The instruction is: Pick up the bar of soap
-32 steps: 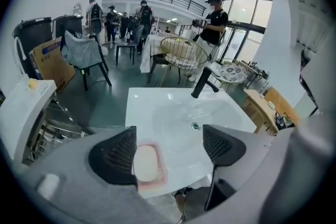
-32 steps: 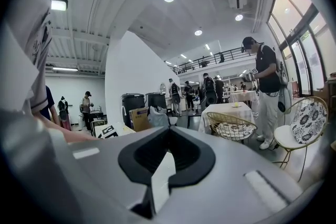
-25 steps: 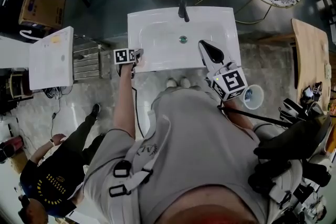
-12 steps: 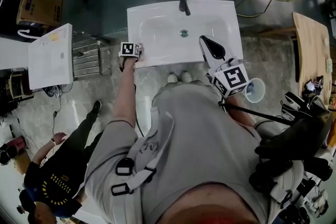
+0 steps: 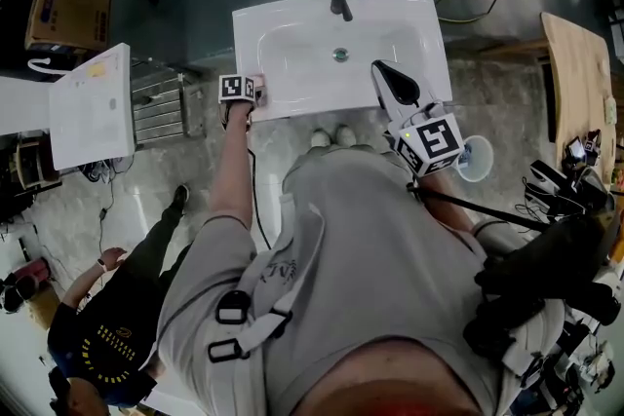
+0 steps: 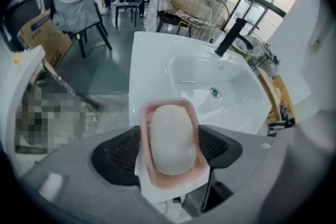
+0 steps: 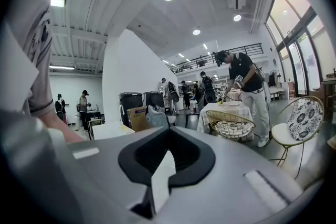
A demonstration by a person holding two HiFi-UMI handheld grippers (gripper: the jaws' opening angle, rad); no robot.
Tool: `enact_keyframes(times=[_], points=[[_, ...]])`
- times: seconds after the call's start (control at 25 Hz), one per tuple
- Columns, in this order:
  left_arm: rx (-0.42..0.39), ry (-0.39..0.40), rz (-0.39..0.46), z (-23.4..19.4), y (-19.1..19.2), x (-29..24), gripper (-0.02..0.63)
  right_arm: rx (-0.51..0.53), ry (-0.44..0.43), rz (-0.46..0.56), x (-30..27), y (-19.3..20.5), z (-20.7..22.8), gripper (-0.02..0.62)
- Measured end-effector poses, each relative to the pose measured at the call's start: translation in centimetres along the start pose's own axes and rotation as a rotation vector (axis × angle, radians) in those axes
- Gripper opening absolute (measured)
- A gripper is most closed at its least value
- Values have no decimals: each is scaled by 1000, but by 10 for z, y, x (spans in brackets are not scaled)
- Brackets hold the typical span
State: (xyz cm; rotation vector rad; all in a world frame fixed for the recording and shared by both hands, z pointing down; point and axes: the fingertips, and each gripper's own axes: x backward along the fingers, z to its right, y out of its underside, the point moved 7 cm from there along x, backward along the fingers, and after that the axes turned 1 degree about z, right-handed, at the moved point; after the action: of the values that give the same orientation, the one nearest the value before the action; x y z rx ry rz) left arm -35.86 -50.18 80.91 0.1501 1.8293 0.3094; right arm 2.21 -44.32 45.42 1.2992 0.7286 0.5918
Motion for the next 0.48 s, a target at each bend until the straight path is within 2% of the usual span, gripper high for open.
enact_keyframes(times=[0.04,0.08,0.12,0.24,0.4,0.48], points=[[44,25,12,-4,1,-2,334,1,0,-1,0,1,0,2],[69,40,18,-7,2,-3,290,2,-1,-3,-1,1,-1,2],[69,43,14,-9,2,-4,275,4,0,-3,-1,2,-1,2],[12,11,-28,-7,1,-4,261,3,5,-1,0,2,0,2],[-105,-102,-80,3,2,-8,236,-3,10,-2,2,3,0,2],[-92,-124,-77,4,2,-9,230,-3,10,0,3,2,0,2]])
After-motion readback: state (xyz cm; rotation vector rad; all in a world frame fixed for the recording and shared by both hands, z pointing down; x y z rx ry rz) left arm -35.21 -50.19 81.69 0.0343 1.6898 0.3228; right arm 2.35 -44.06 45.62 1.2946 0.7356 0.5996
